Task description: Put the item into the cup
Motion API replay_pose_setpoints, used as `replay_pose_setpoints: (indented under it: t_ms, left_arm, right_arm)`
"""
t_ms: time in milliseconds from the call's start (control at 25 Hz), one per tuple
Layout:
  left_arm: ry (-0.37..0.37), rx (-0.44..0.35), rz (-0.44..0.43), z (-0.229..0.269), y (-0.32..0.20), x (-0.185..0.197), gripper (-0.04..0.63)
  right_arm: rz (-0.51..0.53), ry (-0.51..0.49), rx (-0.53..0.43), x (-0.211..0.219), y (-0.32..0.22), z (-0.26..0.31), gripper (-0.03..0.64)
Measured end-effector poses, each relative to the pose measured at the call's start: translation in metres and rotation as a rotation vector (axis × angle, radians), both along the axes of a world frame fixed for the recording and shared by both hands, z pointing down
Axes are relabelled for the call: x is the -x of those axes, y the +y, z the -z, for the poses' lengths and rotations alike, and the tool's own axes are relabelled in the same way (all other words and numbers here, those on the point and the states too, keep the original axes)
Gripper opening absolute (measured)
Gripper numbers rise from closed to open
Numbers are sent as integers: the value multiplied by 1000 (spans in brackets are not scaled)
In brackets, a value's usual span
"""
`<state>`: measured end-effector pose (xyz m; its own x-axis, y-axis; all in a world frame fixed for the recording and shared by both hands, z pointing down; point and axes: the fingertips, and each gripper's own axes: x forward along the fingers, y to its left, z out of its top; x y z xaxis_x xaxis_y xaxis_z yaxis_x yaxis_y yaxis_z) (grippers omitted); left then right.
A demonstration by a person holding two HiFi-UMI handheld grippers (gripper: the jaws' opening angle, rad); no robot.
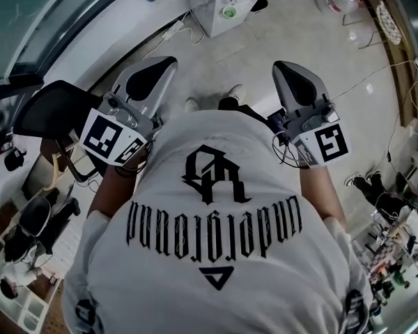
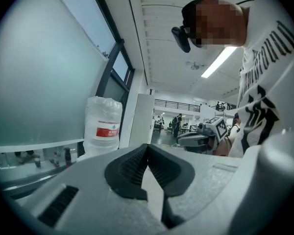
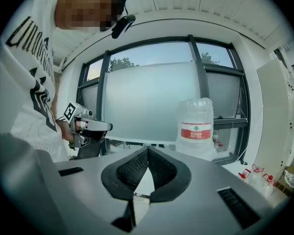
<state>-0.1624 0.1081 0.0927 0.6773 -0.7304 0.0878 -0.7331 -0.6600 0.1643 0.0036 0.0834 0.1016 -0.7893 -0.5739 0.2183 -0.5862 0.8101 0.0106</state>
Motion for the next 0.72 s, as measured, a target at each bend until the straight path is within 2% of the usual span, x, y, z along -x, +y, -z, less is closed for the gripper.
replay_pose_setpoints:
  t_ms: [320, 520, 720]
  left_arm:
    - [89, 35, -27, -10, 40, 44, 14]
    - [118, 39, -47, -11, 54, 43, 14]
    - [110, 20, -51, -1, 63, 32, 14]
  right_arm:
    - [-56, 33, 37, 40, 55, -4, 15]
    - [-56, 64, 46, 38, 77, -5, 15]
    - [-61, 54, 30, 27, 87, 3, 15]
